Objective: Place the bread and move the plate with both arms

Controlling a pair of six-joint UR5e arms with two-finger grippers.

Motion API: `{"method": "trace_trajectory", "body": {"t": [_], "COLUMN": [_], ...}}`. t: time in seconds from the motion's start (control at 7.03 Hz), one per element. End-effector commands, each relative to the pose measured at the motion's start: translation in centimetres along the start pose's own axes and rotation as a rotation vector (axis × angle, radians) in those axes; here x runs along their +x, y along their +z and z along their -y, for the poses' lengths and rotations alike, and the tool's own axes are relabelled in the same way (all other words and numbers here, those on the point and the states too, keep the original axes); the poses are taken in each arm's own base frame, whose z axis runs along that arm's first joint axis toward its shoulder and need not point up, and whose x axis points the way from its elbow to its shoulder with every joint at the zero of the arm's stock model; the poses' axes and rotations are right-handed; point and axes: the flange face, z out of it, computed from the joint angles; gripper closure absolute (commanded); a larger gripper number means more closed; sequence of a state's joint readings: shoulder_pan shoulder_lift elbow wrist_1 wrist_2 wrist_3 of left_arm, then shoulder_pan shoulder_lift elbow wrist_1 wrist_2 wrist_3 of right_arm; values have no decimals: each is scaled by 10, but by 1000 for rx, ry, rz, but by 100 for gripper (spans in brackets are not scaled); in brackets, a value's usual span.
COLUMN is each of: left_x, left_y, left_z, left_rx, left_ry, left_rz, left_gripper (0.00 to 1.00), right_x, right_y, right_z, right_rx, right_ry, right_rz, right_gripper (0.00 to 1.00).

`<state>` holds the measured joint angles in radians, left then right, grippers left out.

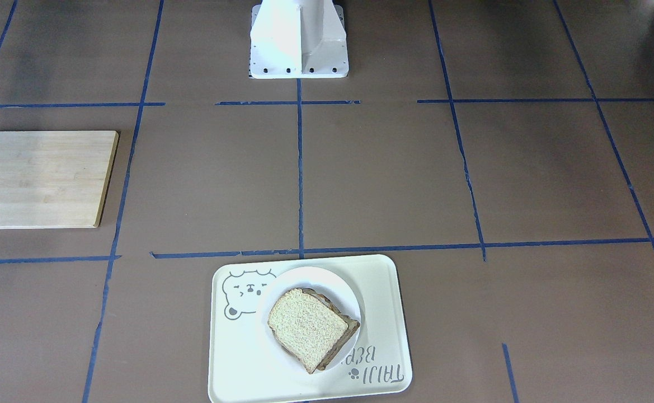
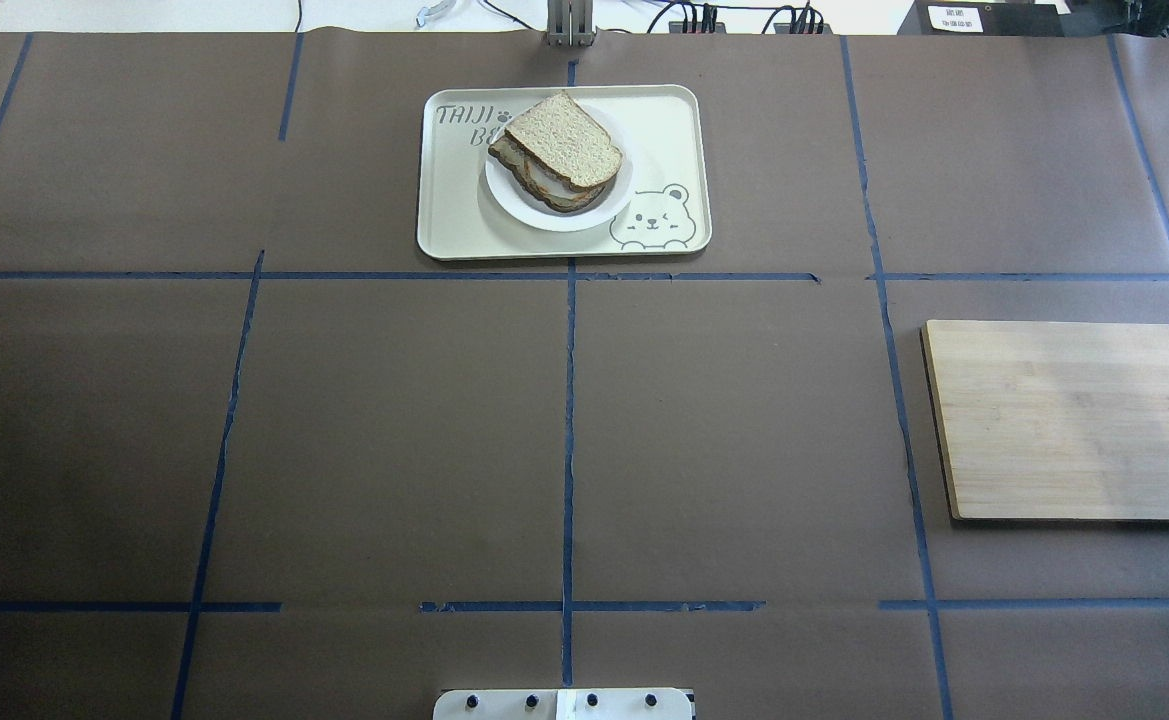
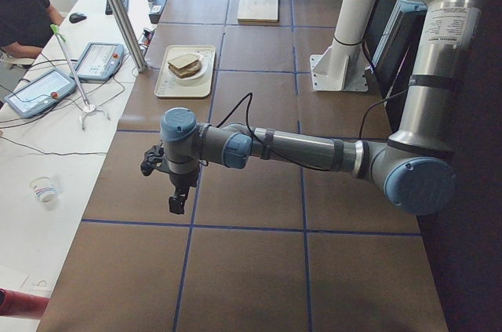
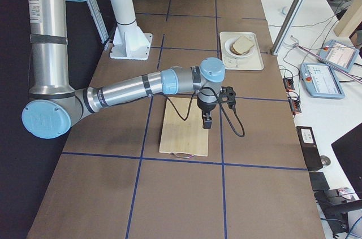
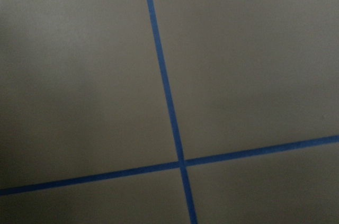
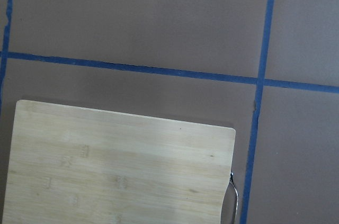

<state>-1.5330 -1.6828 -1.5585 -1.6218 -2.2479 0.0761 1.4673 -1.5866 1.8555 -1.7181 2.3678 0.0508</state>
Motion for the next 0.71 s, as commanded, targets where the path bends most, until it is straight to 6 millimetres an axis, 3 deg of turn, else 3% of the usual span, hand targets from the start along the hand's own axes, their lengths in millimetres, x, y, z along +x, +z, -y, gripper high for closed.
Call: {"method": "trace_trajectory", "body": {"t": [0.0,0.28,0.57], "left_x": [-41,-47,-41], "left_y": [16,31,27], "left_z": [-64,-95,-93], "left_rx": [-49,-89,-122], "left_ry": [-44,-87,-113], "left_rz": [-112,-138,-144], "left_gripper": [0,0,0], "right_x": [18,22,27], "right_y": [1,5,9], "right_z": [-3,-8,-14], "right_rx": [-3,-11,-22], "right_ry": [6,14,20], "right_rz": [6,2,1], "right_gripper": [0,0,0]}}
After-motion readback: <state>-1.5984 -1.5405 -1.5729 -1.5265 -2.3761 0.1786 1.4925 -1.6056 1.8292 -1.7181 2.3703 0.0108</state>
